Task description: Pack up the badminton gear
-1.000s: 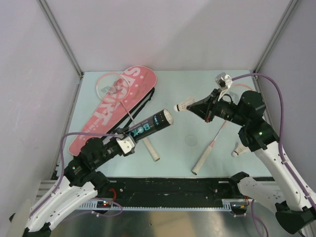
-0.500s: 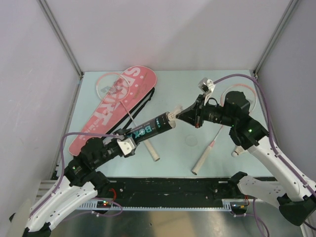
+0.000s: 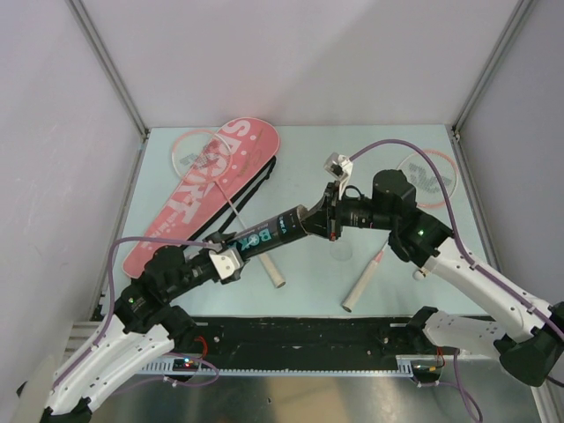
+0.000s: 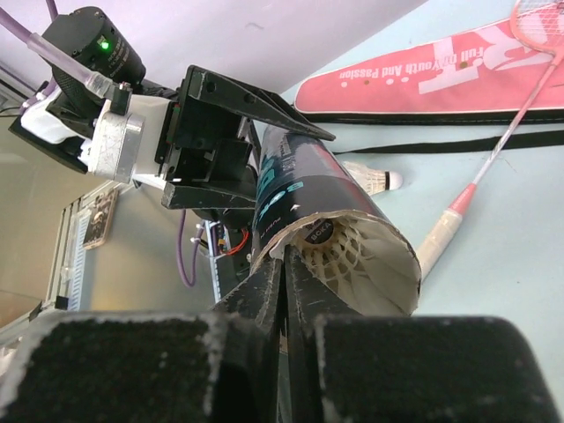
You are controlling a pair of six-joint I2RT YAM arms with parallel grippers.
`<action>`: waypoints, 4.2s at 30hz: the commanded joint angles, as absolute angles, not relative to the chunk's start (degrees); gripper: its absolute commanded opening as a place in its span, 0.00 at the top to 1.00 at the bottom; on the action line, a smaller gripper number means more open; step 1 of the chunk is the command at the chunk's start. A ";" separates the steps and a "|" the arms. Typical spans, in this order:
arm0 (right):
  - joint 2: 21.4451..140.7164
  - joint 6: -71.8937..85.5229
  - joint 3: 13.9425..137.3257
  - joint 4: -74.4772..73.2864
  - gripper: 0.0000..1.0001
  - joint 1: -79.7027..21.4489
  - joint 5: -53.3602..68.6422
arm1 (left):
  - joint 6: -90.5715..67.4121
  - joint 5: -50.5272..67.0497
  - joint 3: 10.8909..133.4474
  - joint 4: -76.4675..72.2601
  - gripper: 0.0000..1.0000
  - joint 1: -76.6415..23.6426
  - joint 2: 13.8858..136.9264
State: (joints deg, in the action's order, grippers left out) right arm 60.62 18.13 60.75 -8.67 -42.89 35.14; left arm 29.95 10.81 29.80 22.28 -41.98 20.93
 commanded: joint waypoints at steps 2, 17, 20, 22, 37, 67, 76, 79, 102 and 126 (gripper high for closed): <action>62.51 20.36 60.22 -4.79 0.93 -44.93 35.85 | 29.95 13.37 32.69 17.57 1.00 -41.96 19.96; 54.14 28.60 60.32 -4.67 0.41 -41.72 34.10 | 29.97 9.34 31.96 17.52 1.00 -41.93 19.39; 52.50 29.79 60.35 -3.90 0.37 -40.03 35.06 | 29.79 8.69 32.03 17.55 1.00 -41.96 19.44; 51.78 30.36 60.37 -3.61 0.35 -38.95 35.42 | 29.79 8.37 32.13 17.57 1.00 -41.98 19.38; 52.84 32.44 52.56 -6.72 0.34 -38.63 12.15 | 28.83 -14.76 36.49 16.24 1.00 -41.98 17.89; 110.21 23.80 70.42 19.61 0.34 -75.15 -31.95 | 30.53 -41.49 43.80 12.17 1.00 -41.97 16.00; 116.85 23.05 72.76 22.61 0.33 -78.98 -34.68 | 29.24 -40.65 41.54 12.11 1.00 -41.94 14.66; 118.80 23.21 74.57 21.79 0.32 -79.50 -36.13 | 29.19 -40.57 41.27 12.02 1.00 -41.97 14.73; 116.35 22.84 75.26 17.26 1.00 -76.71 -36.35 | 29.79 -39.05 39.29 12.03 1.00 -41.99 14.29; 55.52 17.63 64.62 -18.98 1.00 -31.72 27.88 | 43.04 3.36 30.39 17.46 1.00 -41.94 10.53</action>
State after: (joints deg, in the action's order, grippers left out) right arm 64.36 19.68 64.60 -9.82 -39.09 9.85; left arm 38.68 -5.96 29.76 18.90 -41.98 8.95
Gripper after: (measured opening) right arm 0.010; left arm 0.675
